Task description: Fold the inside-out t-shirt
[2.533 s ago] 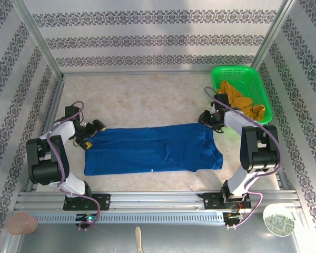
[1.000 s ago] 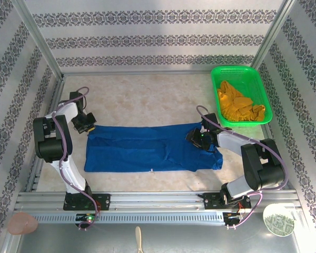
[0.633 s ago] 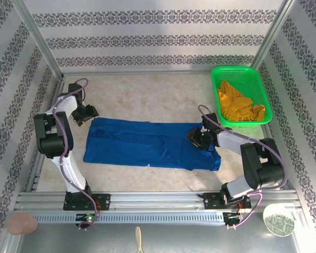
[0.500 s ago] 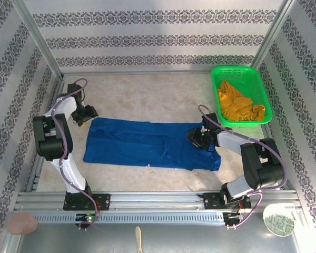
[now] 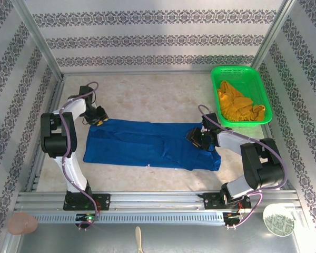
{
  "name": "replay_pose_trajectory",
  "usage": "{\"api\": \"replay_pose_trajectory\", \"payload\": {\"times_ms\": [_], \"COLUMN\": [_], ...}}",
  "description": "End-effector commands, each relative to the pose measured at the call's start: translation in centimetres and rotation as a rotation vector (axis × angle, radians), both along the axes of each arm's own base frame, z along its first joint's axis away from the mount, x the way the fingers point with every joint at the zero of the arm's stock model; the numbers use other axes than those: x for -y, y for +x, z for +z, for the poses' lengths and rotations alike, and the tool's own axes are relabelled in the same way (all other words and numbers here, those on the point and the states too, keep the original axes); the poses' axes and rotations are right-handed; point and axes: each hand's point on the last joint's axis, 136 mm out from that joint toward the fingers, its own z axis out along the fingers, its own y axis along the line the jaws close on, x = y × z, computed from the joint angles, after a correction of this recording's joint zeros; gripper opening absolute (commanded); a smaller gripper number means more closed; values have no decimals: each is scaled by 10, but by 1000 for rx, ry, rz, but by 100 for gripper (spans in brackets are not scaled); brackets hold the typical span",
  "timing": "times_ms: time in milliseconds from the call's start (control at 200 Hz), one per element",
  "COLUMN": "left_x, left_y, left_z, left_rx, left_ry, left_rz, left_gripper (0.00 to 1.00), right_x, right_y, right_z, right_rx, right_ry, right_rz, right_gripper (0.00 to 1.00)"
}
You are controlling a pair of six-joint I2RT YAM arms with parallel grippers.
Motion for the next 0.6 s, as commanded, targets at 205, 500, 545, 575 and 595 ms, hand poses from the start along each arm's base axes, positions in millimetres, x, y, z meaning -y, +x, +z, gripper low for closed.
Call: {"api": "replay_pose_trajectory", "payload": {"times_ms": [205,500,545,575,595], "left_x": [4,-33,-33,-29,-26], "left_y": [-37,-35,-29,-25,-23], "left_z": [-7,16,37,49,59], "left_rx": [4,45,94,126,152], "left_ry": [-14,90,92,80,69], "left_rz": [32,72,72,71,71], "left_gripper": [29,32,34,36,36], "right_x": [20,17,19,20,21], "right_y": [-29,-19,-14,-11,-9], "right_z": [-29,1,15,25,32], "right_rx": [-126,-50,-7,22,47], "right_ry": [-93,-59,-60,-64,-66], "right_rz": [-31,13,23,28,32], "right_gripper": [45,44,44,44,44]}}
